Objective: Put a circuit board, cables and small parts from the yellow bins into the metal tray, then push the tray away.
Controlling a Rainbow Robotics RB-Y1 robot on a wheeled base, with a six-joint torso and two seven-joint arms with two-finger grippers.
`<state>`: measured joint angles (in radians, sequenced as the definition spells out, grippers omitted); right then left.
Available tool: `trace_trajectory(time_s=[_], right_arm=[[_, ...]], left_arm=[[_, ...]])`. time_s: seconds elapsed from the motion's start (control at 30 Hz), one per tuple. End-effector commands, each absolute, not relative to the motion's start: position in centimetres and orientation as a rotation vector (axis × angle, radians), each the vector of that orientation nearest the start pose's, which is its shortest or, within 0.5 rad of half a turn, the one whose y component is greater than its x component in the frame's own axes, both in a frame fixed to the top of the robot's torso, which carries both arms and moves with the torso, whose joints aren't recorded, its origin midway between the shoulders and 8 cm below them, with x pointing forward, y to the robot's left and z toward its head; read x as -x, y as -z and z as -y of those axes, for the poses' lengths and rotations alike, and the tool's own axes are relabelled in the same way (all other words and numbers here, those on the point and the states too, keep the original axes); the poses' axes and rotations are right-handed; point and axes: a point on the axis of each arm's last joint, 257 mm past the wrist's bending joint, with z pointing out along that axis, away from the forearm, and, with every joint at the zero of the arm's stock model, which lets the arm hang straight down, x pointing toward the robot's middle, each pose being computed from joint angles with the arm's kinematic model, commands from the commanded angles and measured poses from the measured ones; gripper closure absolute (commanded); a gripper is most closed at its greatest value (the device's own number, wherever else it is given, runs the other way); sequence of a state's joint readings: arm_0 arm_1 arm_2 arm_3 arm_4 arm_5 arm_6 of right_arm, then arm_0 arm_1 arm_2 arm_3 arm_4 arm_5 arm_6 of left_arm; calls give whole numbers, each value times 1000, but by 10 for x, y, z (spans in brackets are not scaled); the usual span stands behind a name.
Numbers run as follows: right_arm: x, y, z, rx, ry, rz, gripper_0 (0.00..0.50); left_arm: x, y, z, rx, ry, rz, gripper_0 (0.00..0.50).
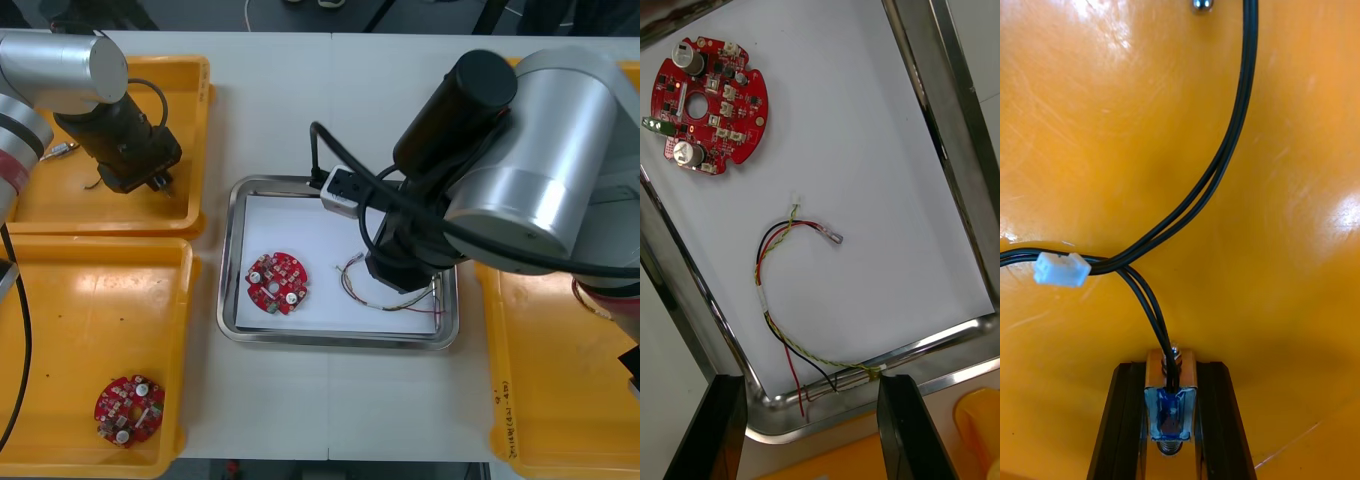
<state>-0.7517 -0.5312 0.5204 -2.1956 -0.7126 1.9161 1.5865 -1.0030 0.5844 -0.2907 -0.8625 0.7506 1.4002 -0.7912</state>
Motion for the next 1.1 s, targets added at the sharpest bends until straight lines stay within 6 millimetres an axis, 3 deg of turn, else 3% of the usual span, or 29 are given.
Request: trace_trajectory(time_s=[0.03,0.27,0.47,0.83,1.1], right_arm=[[-413,107,90,1323,142,-2183,0],[-418,77,107,1271,99,-2179,0],[-425,42,114,1204,64,-2141,0],[-437,18,153,1071,119,-2166,0],[-452,-5,182,906,43,-2211,0]], left_arm=[[-604,206,-263,932,304,-2612,500],[-603,194,-266,925,310,-2611,500],[-593,169,-277,935,310,-2623,500],[-577,122,-289,886,284,-2623,500],[-553,97,-274,742,197,-2673,500]])
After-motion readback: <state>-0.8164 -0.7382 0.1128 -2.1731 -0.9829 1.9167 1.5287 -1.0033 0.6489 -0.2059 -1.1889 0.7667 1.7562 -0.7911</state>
